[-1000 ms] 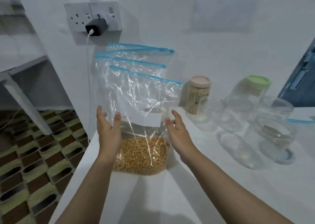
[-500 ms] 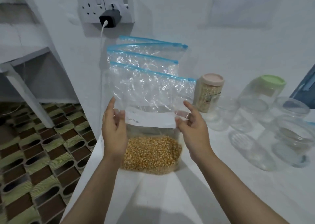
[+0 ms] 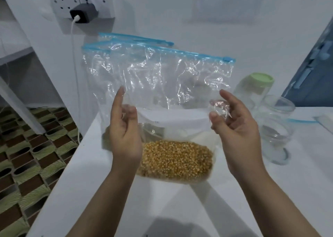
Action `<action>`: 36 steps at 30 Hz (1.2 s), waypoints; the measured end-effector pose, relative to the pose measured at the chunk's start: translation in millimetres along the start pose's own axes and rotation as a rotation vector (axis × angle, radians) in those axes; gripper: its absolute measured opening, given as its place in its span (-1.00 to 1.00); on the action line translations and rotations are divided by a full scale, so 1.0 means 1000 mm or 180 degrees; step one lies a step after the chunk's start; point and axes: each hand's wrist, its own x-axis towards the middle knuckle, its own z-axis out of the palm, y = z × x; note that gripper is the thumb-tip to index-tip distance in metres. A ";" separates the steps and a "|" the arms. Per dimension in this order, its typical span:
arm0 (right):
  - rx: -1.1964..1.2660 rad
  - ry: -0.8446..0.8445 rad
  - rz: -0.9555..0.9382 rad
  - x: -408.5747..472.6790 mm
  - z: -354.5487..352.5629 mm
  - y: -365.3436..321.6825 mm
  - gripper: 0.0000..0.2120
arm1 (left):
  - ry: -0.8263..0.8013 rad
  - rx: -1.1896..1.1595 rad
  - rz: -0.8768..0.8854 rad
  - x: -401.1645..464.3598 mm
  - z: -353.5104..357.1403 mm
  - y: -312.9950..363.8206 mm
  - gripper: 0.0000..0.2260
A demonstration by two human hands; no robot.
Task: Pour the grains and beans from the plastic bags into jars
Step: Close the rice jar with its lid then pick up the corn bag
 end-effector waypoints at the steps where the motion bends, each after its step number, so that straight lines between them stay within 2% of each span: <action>1: -0.0002 -0.0004 -0.0038 0.000 -0.013 -0.004 -0.55 | -0.0022 -0.0009 0.0009 -0.008 0.010 0.002 -0.65; 10: -0.0099 -0.0090 -0.0050 -0.005 -0.122 -0.006 -0.54 | -0.0010 0.0224 -0.0166 -0.085 0.095 0.002 -0.63; 14: -0.0135 -0.0203 0.0002 -0.006 -0.151 0.007 -0.53 | -0.0158 0.0317 -0.0186 -0.117 0.118 -0.014 -0.61; 19: 0.0093 -0.0252 0.0097 -0.005 -0.171 0.013 -0.39 | -0.0067 0.0469 -0.0027 -0.127 0.124 -0.022 -0.60; 23: 0.0239 -0.0238 0.0118 0.016 -0.174 0.004 -0.44 | 0.0195 0.1003 0.0213 -0.119 0.128 -0.021 -0.63; 27: -0.0086 -0.0222 -0.0257 0.045 -0.167 -0.003 -0.51 | 0.0425 0.2154 0.0529 -0.109 0.142 -0.020 -0.51; 30: -0.0085 -0.0242 -0.0317 0.061 -0.160 -0.006 -0.53 | 0.0147 0.2419 0.0704 -0.107 0.163 -0.015 -0.56; 36: -0.0136 -0.0428 -0.0554 0.067 -0.152 -0.015 -0.53 | -0.0583 0.2222 0.1200 -0.089 0.212 0.003 -0.59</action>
